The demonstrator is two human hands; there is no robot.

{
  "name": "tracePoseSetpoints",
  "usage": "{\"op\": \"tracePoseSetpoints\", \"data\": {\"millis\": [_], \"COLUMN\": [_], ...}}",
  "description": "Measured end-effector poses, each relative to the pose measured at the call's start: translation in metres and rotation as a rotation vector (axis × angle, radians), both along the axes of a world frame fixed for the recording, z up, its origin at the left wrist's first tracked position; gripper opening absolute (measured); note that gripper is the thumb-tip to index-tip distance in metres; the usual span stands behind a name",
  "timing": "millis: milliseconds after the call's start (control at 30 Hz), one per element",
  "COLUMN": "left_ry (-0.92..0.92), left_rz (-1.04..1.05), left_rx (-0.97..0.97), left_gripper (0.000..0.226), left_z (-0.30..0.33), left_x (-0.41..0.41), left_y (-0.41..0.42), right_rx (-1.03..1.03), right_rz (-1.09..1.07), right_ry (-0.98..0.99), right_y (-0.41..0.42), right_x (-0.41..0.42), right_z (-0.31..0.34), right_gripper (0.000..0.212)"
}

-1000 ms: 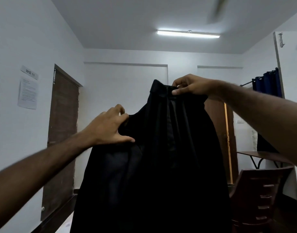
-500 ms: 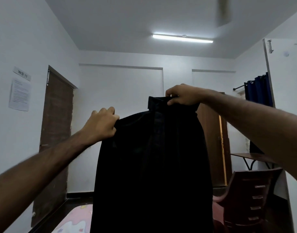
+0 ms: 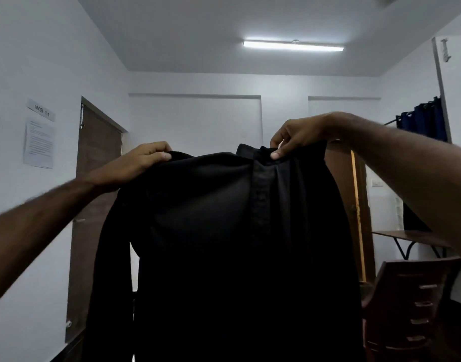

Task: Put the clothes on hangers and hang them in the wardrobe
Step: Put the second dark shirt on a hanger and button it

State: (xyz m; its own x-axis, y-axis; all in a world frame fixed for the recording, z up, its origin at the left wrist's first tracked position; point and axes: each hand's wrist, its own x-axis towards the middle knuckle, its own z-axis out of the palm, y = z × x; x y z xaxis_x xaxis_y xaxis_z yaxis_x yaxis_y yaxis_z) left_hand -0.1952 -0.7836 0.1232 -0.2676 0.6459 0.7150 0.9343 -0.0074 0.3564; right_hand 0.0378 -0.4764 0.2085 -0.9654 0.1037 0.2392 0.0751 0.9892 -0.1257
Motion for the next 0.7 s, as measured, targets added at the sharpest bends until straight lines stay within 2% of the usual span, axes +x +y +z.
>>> {"op": "tracePoseSetpoints", "data": {"millis": [167,300,333,400,467,533,567,633,700], "left_ry": [-0.154,-0.198,-0.121,0.193,0.47,0.595,0.636,0.641,0.576], "left_rz": [-0.092,-0.023,0.051,0.297,0.535,0.753,0.859,0.924,0.691], "left_rx": [-0.107,-0.139,-0.16,-0.219,-0.317,-0.451,-0.532,-0.667,-0.745], "left_gripper": [0.038,0.041,0.035,0.017,0.015,0.028,0.036,0.042,0.037], "left_z": [-0.035,-0.079,-0.091,-0.117,-0.15,-0.19,-0.213,-0.268,-0.342], "left_x": [-0.041,-0.109,-0.131,-0.18,-0.223,-0.258,-0.274,-0.294,-0.293], "left_y": [0.027,0.062,0.077,0.113,0.152,0.189,0.206,0.236,0.259], "right_rx": [-0.147,-0.242,-0.221,-0.103,0.147,0.382,0.418,0.367,0.228], "right_rz": [-0.054,-0.084,-0.105,-0.179,-0.296,-0.395,-0.408,-0.398,-0.369], "right_ry": [-0.091,-0.257,-0.265,-0.233,-0.007,0.29,0.359,0.255,-0.027], "right_y": [0.04,0.08,0.092,0.118,0.145,0.162,0.169,0.179,0.183], "right_x": [-0.062,-0.121,-0.14,-0.192,-0.258,-0.313,-0.334,-0.36,-0.364], "right_z": [-0.036,-0.075,-0.086,-0.108,-0.146,-0.214,-0.259,-0.361,-0.471], "right_gripper": [0.054,0.032,0.027,0.019,0.019,0.039,0.048,0.058,0.063]}}
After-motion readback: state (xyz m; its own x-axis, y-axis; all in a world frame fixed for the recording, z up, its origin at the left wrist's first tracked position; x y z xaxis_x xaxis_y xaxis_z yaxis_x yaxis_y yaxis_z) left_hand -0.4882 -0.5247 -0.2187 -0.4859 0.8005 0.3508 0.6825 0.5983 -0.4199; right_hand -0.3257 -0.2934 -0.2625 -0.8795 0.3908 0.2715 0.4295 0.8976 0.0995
